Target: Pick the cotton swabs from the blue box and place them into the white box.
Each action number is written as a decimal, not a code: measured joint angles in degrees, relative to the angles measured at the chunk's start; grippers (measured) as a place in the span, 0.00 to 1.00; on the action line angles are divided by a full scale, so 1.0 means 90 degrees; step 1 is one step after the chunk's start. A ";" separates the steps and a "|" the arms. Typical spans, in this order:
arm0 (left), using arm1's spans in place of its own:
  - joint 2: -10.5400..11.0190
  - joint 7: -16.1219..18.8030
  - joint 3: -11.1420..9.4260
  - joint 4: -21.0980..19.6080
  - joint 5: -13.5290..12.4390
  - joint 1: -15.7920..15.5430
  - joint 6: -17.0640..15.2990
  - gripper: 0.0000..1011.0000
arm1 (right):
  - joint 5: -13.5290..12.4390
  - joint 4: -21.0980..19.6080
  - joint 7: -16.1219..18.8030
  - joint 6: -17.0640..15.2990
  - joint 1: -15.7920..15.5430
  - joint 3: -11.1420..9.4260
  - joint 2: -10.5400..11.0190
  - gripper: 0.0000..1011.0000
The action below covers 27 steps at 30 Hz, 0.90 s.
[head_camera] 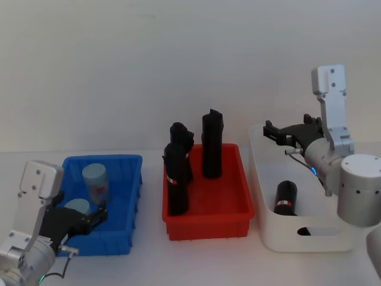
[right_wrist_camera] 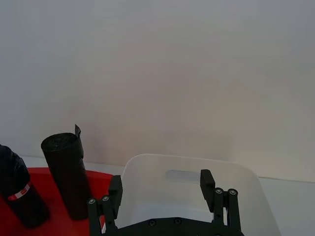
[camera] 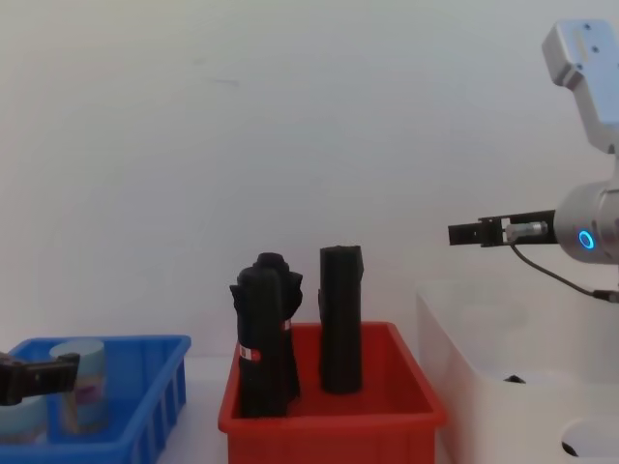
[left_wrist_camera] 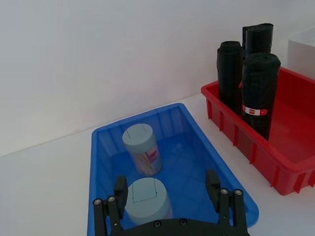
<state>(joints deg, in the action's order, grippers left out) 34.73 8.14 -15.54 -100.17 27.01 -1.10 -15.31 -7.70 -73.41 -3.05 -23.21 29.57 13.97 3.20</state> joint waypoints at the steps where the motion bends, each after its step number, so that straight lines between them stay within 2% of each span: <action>1: 0.0000 0.0000 0.0000 0.0000 0.0000 0.0000 0.0000 0.99 | 0.0000 0.0000 0.0000 0.0000 0.0000 0.0000 0.0000 0.99; 13: -0.0072 -0.0357 0.0053 0.0304 -0.0175 -0.0189 0.0033 0.99 | 0.0000 0.0000 -0.0001 0.0000 0.0000 0.0000 0.0000 0.99; 27: -0.0169 -0.0429 0.0063 0.0394 -0.0203 -0.0240 0.0065 0.99 | 0.0000 -0.0001 -0.0001 0.0001 0.0000 0.0000 0.0000 0.99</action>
<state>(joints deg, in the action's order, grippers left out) 33.21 4.28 -14.98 -96.62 25.18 -3.26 -14.73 -7.70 -73.42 -3.05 -23.20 29.58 13.97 3.20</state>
